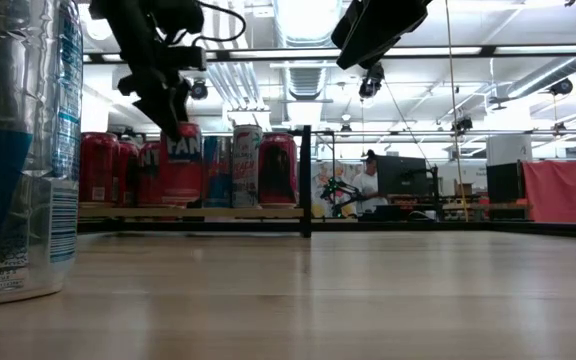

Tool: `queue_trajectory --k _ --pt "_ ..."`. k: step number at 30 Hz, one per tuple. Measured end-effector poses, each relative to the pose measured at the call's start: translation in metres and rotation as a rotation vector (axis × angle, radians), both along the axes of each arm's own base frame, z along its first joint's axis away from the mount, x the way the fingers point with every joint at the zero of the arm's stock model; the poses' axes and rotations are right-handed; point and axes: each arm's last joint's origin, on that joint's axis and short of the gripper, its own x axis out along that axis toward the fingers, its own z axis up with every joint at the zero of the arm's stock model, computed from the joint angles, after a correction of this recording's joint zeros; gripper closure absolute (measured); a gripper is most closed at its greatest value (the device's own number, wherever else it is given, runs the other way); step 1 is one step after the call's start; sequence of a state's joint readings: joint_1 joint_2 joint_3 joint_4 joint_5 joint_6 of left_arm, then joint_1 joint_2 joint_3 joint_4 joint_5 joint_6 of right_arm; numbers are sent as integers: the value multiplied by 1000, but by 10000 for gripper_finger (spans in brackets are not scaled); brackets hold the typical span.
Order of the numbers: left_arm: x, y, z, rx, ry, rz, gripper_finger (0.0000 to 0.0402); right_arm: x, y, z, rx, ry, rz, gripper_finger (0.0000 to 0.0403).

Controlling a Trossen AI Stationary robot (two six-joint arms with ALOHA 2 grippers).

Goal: Place canned beverage on shelf
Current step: Put the red soda can on the shelf aligned with the other red soda can

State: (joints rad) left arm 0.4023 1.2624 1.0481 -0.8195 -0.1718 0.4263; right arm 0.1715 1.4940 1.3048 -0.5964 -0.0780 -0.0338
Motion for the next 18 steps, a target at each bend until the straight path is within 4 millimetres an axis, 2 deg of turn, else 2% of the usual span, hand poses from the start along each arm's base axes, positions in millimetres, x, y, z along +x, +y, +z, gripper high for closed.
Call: queue_trajectory --k 8,18 --pt "5 6 -6 3 12 2 121 0 0 0 0 -2 0 394" --pt "2 14 -6 8 15 28 119 0 0 0 0 -3 0 394"
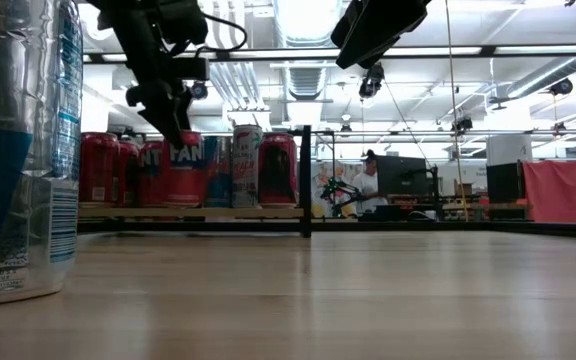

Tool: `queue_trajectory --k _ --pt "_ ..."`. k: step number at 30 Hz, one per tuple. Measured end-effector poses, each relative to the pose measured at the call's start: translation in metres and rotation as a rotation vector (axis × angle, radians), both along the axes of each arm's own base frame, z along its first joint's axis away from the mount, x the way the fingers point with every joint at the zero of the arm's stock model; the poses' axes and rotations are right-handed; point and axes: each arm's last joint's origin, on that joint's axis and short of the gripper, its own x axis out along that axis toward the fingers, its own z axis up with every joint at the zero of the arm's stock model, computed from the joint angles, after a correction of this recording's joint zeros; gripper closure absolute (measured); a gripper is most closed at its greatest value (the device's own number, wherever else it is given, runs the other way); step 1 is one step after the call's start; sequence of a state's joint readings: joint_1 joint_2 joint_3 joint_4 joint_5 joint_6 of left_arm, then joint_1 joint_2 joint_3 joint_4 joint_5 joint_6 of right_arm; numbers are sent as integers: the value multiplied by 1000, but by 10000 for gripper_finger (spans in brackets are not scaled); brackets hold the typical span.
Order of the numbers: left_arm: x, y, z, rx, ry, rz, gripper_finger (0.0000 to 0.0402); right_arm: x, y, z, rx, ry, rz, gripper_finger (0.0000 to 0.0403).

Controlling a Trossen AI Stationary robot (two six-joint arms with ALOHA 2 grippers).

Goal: Place canned beverage on shelf
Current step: Put the red soda can on the shelf aligned with the other red soda can

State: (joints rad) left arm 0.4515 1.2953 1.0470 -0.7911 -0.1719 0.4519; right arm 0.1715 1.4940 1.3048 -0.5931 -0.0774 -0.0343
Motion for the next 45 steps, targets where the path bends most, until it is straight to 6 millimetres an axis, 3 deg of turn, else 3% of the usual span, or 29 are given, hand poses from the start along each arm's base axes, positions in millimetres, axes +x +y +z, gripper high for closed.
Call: queue_trajectory --k 14,45 --pt "0 1 0 0 -5 -4 91 0 0 0 -1 0 1 394" --pt "-3 10 1 -22 -37 33 88 0 0 0 -1 0 1 394"
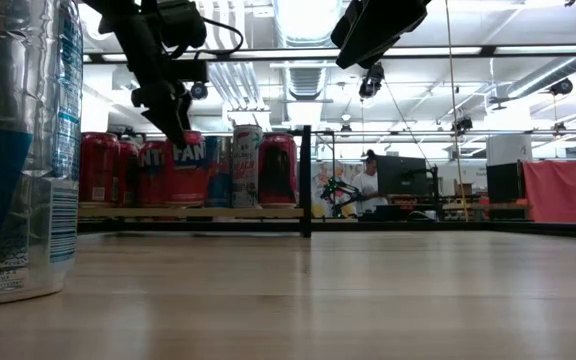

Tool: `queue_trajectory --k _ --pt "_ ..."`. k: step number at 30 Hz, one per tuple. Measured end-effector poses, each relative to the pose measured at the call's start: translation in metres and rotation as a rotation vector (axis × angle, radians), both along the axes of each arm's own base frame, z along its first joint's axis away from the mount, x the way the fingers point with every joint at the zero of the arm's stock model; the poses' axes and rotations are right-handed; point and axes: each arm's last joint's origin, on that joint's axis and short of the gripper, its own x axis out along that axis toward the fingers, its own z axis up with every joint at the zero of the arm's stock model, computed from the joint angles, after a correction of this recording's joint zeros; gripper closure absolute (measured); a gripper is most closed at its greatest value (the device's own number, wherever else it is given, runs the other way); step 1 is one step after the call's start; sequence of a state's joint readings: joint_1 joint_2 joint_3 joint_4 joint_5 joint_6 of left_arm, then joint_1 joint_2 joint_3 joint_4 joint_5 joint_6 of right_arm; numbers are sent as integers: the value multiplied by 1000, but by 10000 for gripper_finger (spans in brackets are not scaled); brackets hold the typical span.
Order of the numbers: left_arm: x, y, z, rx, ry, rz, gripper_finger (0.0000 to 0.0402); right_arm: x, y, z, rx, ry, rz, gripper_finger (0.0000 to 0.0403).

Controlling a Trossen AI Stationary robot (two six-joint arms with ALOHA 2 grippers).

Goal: Place canned beverage on shelf
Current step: Put the red soda can on the shelf aligned with the other red soda can

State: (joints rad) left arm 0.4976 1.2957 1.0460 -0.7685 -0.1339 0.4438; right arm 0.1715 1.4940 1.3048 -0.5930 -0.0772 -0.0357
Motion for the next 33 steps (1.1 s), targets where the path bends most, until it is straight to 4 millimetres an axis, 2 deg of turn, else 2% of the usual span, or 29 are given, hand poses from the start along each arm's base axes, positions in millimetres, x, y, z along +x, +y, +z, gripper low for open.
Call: queue_trajectory --k 21,33 --pt "-1 2 -1 3 5 8 87 0 0 0 1 0 -1 394" --pt "-1 4 4 24 1 16 43 0 0 0 2 1 -2 394"
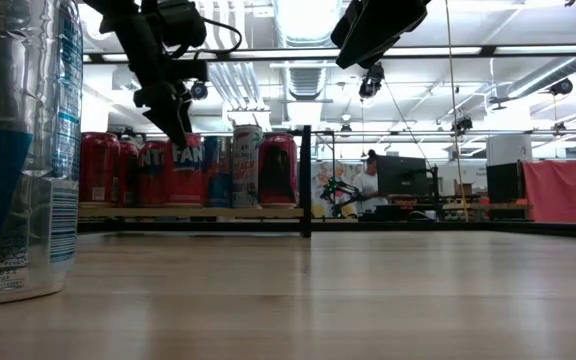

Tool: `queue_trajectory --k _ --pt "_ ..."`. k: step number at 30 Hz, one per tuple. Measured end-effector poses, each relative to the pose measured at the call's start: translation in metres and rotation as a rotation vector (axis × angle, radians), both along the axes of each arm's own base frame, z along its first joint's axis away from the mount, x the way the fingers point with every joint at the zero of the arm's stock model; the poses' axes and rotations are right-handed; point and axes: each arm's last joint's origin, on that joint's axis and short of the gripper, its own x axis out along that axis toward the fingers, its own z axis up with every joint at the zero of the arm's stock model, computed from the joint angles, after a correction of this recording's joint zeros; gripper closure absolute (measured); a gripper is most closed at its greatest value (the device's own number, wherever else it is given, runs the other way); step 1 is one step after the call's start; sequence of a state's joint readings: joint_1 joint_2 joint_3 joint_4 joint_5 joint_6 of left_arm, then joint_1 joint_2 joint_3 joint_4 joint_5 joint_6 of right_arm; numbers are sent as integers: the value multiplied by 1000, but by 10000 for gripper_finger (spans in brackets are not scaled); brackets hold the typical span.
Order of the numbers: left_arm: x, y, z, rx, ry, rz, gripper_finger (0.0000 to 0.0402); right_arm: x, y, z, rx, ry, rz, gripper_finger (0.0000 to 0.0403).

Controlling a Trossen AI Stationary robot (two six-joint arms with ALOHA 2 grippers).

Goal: Place canned beverage on shelf
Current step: Put the red soda can on the shelf aligned with the other red soda can

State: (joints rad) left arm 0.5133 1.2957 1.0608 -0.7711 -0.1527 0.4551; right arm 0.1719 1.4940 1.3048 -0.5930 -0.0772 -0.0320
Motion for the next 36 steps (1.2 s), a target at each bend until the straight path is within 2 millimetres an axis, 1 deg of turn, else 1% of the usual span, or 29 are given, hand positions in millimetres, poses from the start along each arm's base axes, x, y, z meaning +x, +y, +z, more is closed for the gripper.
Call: queue_trajectory --k 5,8,10,12,13,15,17,19,22,23,24,28,33,36 --pt "-3 -1 26 4 16 9 41 0 0 0 6 2 -7 394" --pt "-3 -1 43 2 -27 26 41 0 0 0 5 2 -6 394" --pt "-1 -1 51 -10 -71 44 42 0 0 0 5 1 -5 394" --pt "-2 -2 55 -12 -74 47 52 0 0 0 3 1 -4 394" --pt "-3 -2 55 -17 -61 44 62 0 0 0 3 1 -4 394" --pt "-5 -3 54 -25 -40 40 94 0 0 0 3 1 -4 394" --pt "-4 -3 50 -27 -35 40 143 0 0 0 3 1 -3 394" --pt "-5 -3 44 -36 -20 41 209 0 0 0 1 1 -2 394" --pt "-5 -3 34 -46 -2 41 331 0 0 0 1 1 -2 394" --pt "-5 -3 32 -50 3 45 365 0 0 0 1 1 -1 394" --pt "-5 -2 30 -56 2 59 382 0 0 0 1 1 -1 394" --pt "-5 -1 26 -58 0 76 377 0 0 0 1 1 -1 394" --pt "-5 -1 19 -63 11 77 398 0 0 0 3 1 -4 394" --pt "-6 -2 18 -66 16 79 397 0 0 0 3 1 -4 394"
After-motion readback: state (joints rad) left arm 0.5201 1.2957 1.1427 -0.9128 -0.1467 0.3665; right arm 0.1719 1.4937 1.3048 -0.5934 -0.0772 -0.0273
